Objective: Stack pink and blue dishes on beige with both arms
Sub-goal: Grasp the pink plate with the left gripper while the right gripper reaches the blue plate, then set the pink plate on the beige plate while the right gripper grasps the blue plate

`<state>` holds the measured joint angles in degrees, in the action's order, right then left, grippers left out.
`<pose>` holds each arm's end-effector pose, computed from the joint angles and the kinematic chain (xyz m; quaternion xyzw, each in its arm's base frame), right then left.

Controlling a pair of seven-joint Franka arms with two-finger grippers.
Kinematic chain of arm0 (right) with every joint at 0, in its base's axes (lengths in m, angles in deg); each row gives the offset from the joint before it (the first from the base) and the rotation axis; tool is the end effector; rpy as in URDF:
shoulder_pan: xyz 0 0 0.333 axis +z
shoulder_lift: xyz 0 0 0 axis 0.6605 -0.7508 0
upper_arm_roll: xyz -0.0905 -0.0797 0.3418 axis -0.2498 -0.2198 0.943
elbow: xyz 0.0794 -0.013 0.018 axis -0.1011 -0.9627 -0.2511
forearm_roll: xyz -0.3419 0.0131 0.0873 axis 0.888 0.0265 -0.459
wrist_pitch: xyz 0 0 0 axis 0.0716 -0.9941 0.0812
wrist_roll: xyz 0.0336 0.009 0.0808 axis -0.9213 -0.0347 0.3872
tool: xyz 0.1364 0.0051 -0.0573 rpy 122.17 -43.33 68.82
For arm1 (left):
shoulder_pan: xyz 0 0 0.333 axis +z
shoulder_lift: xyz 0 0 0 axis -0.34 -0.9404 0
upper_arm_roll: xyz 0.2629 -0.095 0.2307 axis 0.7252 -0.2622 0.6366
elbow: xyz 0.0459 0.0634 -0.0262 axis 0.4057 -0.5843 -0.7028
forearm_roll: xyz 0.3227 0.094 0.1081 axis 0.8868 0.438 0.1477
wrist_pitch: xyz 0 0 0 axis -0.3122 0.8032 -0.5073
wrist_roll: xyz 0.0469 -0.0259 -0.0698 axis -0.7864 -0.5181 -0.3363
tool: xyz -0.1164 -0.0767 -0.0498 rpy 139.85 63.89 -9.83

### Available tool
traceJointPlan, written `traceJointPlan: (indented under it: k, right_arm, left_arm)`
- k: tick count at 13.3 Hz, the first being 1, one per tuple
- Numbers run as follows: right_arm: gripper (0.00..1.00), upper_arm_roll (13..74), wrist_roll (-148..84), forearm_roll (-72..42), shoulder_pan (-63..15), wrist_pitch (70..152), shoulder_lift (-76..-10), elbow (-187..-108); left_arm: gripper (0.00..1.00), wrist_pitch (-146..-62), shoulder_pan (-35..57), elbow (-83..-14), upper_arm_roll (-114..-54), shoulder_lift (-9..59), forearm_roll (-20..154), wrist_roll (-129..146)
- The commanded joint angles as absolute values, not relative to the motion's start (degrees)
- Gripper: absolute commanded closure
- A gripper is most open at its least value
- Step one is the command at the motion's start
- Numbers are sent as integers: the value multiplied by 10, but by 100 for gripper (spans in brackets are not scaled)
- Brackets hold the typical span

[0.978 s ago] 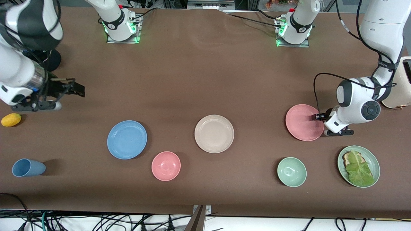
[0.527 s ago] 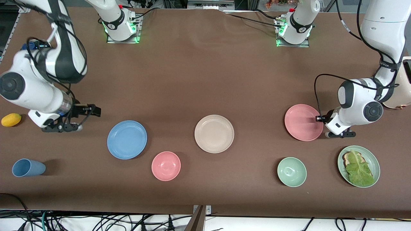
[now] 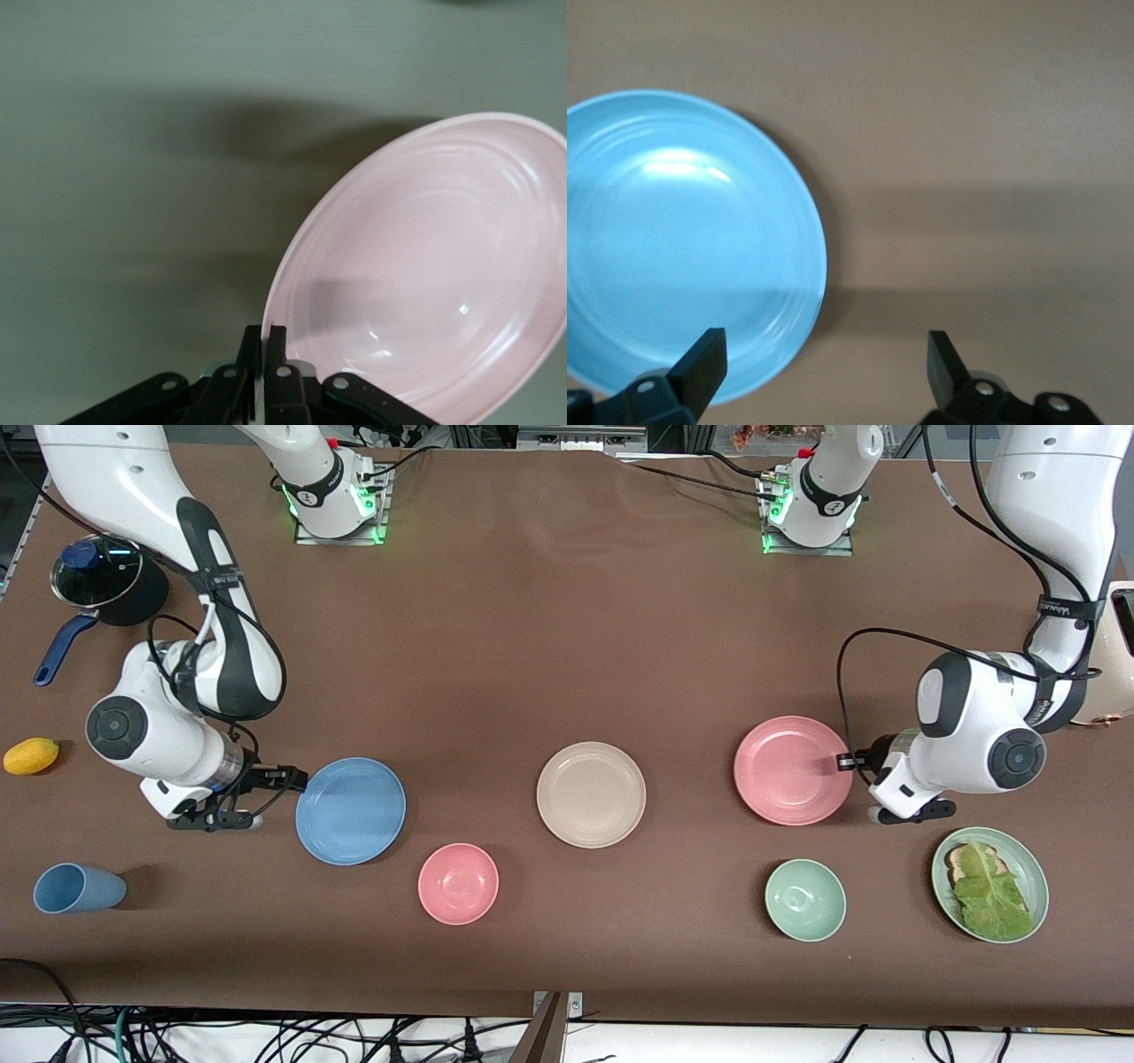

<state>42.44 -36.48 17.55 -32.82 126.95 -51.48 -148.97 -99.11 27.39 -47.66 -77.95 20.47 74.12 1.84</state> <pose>0.6566 0.0342 0.2787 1.0000 0.0049 -0.0051 0.0037 0.6111 -0.0416 0.2922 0.9835 0.0881 -0.1509 0.0468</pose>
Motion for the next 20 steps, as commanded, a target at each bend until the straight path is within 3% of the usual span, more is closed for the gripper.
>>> traceJointPlan:
  k: [1,3,6,8,10,12,13,14,17,20]
  right_arm:
    - [0,427,-359,164,-333,1291,-561,-1446]
    - [1,429,-359,157,-333,1313,-573,-1446]
    - [8,431,-361,153,-333,1325,-585,-1446]
    - [13,433,-360,138,-333,1330,-589,-1446]
    - [23,433,-360,131,-332,1330,-589,-1450]
    - [34,434,-360,130,-331,1330,-593,-1452]
    - [40,439,-361,130,-332,1331,-596,-1453]
    - [47,442,-361,130,-333,1330,-596,-1453]
    - [66,443,-361,119,-332,1329,-596,-1453]
    - [99,443,-357,119,-332,1326,-594,-1452]
  left_arm:
    - [100,-968,271,-445,-836,203,718,-73]
    - [100,-975,257,-443,-877,197,719,-140]
    - [100,-1020,174,-437,-879,178,719,-202]
    - [100,-1050,125,-385,-875,128,725,-253]
    - [100,-1050,98,-315,-871,70,727,-276]
    - [100,-1051,83,-297,-857,56,727,-277]
    - [40,-1051,85,-297,-855,56,728,-264]
    - [0,-1051,86,-297,-855,58,734,-251]
    - [0,-1049,91,-294,-849,70,742,-253]
    - [0,-1041,119,-295,-835,86,745,-247]
